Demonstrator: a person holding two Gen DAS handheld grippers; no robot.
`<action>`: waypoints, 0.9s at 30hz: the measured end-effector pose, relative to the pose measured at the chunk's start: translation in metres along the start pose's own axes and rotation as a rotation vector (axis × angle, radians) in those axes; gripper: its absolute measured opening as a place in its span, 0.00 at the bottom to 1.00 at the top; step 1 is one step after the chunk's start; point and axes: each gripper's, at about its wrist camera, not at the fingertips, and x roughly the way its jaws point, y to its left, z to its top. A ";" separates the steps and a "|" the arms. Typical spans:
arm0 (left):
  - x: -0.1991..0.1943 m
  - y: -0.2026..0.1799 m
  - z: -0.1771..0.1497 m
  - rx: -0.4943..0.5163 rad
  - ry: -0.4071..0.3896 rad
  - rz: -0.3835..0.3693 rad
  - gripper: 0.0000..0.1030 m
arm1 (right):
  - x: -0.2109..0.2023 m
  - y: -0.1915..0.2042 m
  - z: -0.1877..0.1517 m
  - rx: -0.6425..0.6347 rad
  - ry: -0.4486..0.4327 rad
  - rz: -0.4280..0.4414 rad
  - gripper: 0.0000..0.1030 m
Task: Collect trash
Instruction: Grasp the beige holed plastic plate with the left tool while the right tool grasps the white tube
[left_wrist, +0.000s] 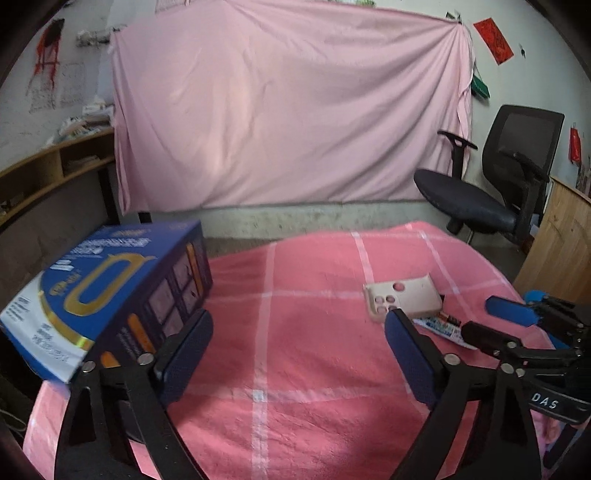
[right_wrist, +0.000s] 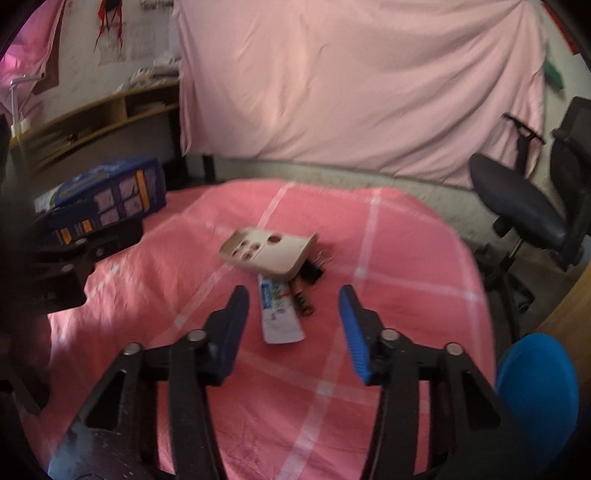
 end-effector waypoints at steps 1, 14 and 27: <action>0.003 0.000 0.000 0.001 0.016 -0.011 0.82 | 0.005 0.001 -0.001 -0.003 0.027 0.006 0.69; 0.031 -0.006 0.010 -0.059 0.145 -0.155 0.54 | 0.008 -0.001 -0.011 0.001 0.152 0.069 0.49; 0.071 -0.030 0.027 -0.055 0.250 -0.181 0.29 | -0.007 -0.060 -0.020 0.122 0.148 -0.052 0.50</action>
